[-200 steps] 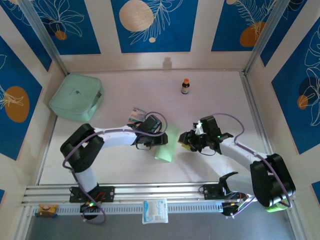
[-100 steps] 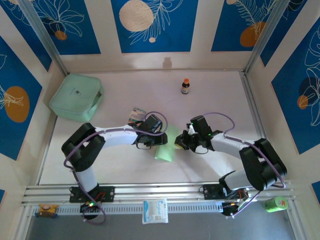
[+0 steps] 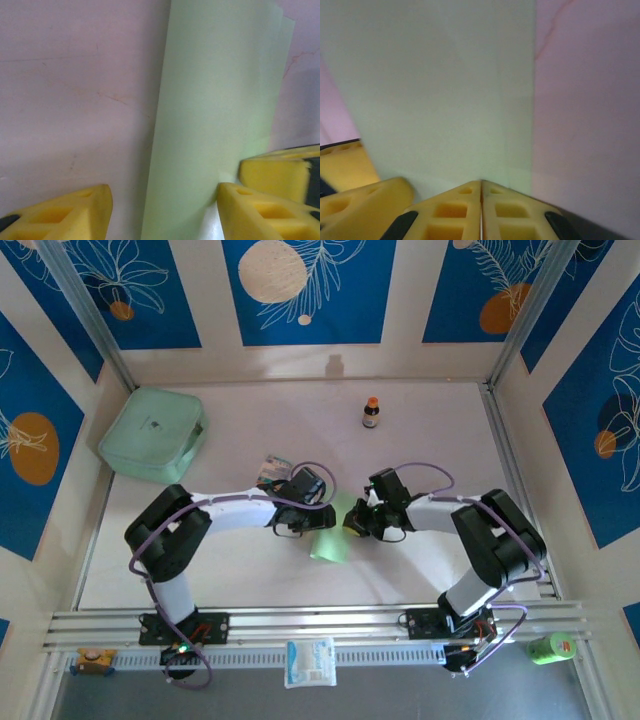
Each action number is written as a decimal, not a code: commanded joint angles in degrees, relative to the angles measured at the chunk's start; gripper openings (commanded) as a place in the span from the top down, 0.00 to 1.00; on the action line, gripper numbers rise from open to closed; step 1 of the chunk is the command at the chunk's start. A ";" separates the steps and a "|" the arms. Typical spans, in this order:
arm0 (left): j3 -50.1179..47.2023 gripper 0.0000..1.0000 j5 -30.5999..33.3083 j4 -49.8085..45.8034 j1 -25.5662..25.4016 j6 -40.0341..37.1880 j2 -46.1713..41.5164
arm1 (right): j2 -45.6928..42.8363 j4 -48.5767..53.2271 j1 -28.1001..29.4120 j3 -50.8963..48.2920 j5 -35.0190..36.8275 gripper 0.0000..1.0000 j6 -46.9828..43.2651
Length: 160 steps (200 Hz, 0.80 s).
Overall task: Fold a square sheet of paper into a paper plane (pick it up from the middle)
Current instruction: Hold the square sheet of paper at the center of the table.
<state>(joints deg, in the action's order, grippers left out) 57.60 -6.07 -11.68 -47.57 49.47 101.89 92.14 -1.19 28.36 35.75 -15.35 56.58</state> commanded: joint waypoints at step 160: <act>-5.14 0.40 -13.06 10.19 6.33 -1.33 -3.51 | 6.83 10.33 -6.52 8.26 -10.91 0.90 -24.41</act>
<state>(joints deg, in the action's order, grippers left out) 52.64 -15.57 -3.99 -42.28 49.34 96.64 98.10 8.01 22.26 43.13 -24.23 33.36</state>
